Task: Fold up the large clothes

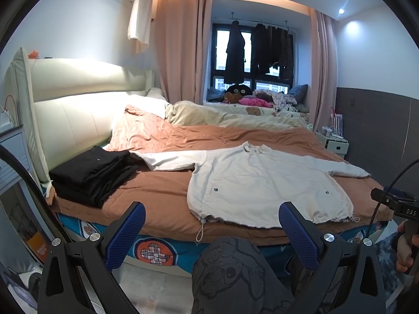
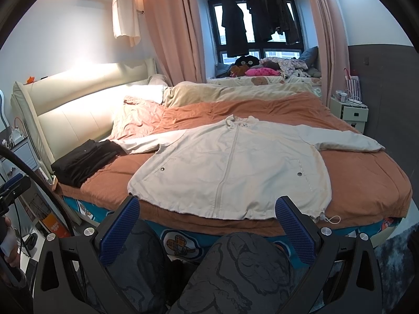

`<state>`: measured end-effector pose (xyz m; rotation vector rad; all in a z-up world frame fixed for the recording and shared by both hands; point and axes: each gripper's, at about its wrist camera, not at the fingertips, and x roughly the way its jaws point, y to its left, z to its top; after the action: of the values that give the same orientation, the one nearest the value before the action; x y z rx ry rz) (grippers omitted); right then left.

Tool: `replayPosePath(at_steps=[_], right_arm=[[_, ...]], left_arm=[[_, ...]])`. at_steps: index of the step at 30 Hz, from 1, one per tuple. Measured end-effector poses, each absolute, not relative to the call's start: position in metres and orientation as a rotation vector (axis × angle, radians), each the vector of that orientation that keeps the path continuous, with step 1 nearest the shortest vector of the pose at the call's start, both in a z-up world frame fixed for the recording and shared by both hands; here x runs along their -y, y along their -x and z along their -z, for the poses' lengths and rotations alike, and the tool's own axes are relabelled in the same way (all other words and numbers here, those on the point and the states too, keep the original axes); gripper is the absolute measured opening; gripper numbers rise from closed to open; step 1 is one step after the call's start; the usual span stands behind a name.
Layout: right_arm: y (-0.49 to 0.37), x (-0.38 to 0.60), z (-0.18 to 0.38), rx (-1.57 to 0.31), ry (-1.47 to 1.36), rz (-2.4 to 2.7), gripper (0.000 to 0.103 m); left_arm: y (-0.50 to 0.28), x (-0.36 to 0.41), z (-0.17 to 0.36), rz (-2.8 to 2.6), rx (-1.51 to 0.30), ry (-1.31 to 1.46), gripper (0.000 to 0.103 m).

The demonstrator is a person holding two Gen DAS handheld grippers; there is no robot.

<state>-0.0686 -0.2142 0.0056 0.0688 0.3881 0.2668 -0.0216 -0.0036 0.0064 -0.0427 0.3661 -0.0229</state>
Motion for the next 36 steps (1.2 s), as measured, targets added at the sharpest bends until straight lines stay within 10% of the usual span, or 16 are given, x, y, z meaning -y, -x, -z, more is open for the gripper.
replayPosePath(at_steps=[36], right_arm=[[0.074,0.200,-0.009,-0.366,-0.057,-0.245,0.103]], left_arm=[[0.034,-0.002,-0.011,0.020,-0.333,0.063,0.102]])
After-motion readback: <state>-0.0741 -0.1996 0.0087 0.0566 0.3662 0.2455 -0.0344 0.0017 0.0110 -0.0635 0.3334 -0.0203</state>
